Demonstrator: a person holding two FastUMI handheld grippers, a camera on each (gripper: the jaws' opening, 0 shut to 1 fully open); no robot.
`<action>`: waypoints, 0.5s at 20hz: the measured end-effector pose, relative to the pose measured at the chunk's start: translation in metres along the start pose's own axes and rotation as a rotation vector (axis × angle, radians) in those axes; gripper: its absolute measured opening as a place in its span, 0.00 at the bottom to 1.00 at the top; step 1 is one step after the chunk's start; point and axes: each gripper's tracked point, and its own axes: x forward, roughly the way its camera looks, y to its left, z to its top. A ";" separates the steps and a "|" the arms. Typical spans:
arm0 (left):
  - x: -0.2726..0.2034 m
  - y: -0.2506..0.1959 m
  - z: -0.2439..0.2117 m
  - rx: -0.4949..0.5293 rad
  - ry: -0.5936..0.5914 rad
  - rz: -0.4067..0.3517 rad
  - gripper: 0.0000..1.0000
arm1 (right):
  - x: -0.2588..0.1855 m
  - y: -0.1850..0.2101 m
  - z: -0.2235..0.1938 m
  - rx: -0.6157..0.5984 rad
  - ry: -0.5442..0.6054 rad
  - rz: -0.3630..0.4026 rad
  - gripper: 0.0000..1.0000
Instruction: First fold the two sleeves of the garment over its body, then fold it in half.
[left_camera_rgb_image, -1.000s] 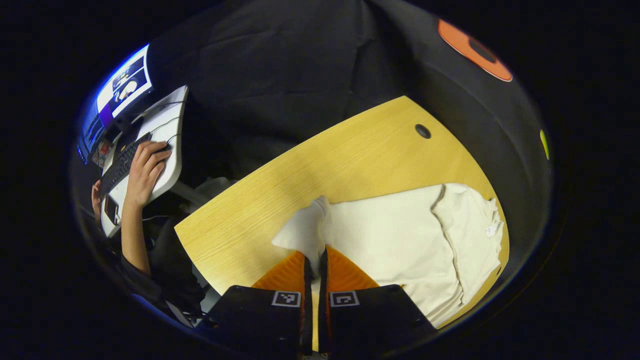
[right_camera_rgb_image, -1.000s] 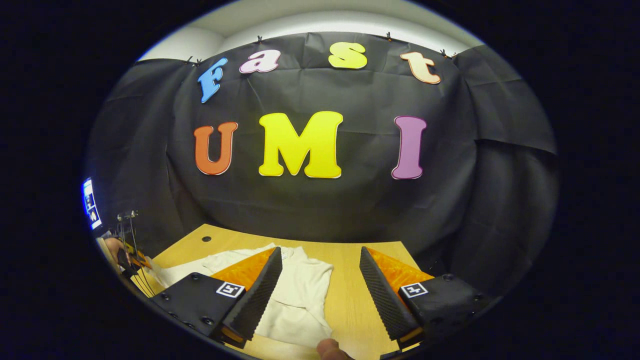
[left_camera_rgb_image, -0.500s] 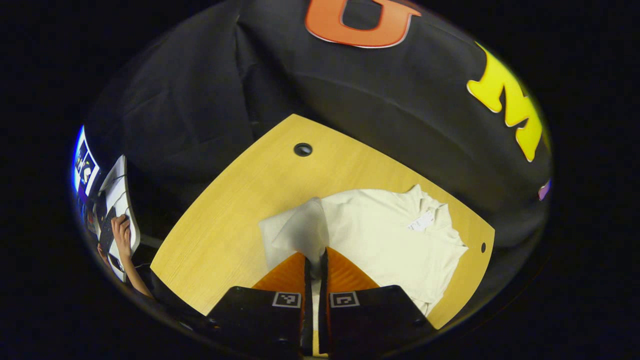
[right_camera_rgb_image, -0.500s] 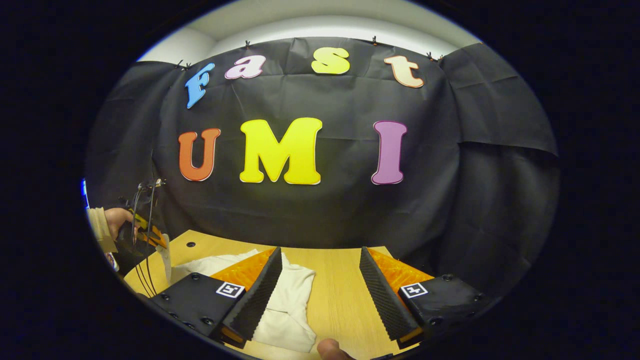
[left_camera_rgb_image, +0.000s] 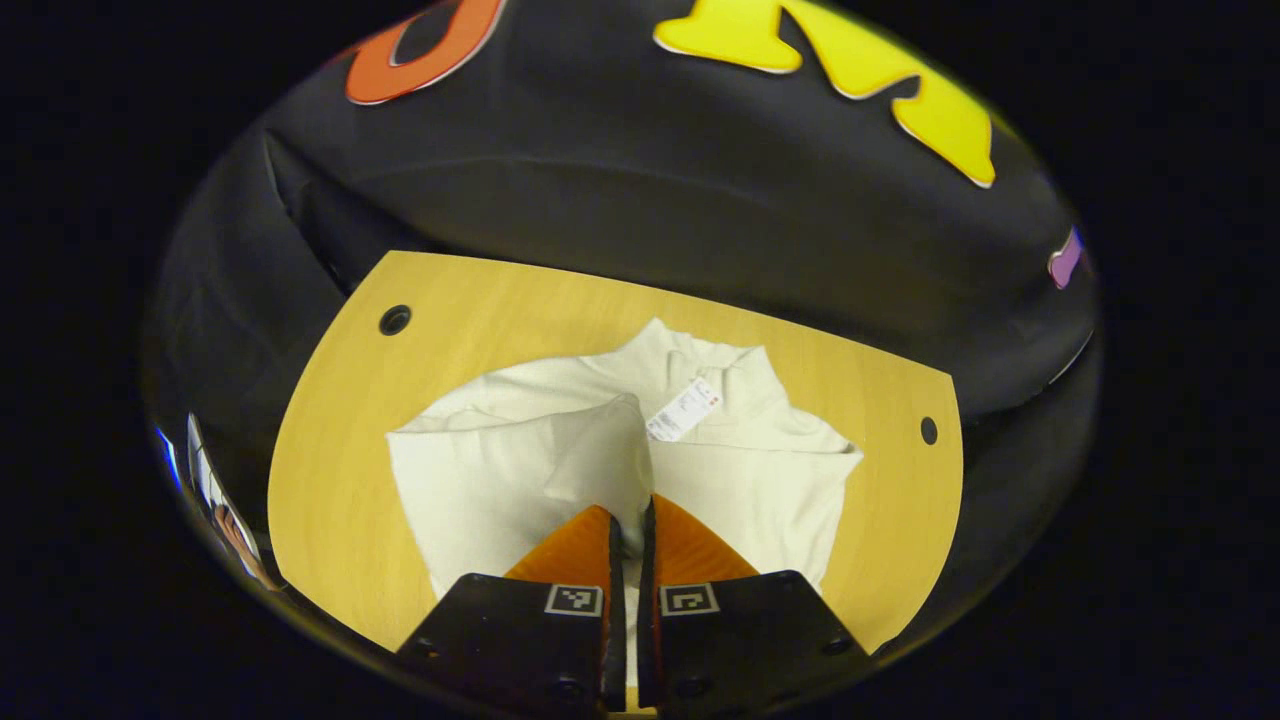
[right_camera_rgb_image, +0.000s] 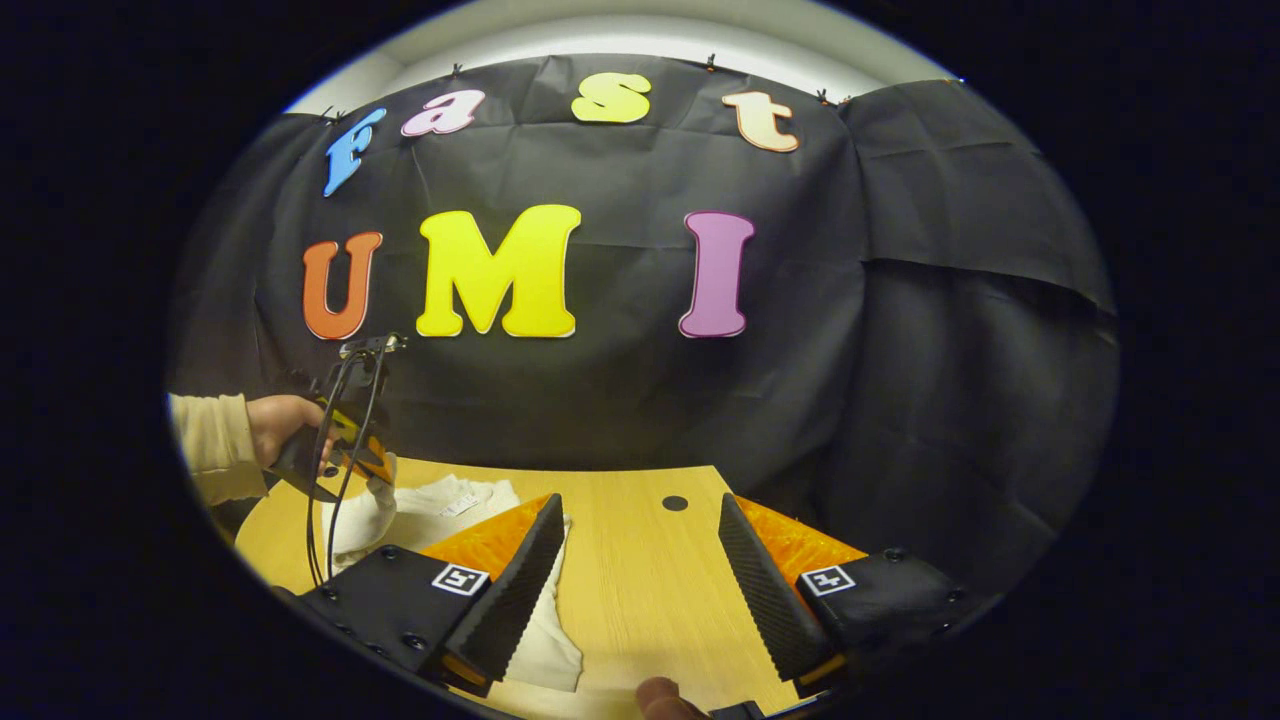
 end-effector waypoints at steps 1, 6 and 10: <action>0.006 -0.012 -0.002 0.025 0.006 -0.014 0.07 | -0.001 -0.004 -0.005 -0.004 0.012 -0.012 0.97; 0.028 -0.084 -0.020 0.114 0.052 -0.086 0.07 | -0.008 -0.024 -0.025 -0.032 0.071 -0.068 0.98; 0.033 -0.121 -0.032 0.138 0.083 -0.139 0.07 | -0.010 -0.034 -0.035 -0.029 0.099 -0.092 0.98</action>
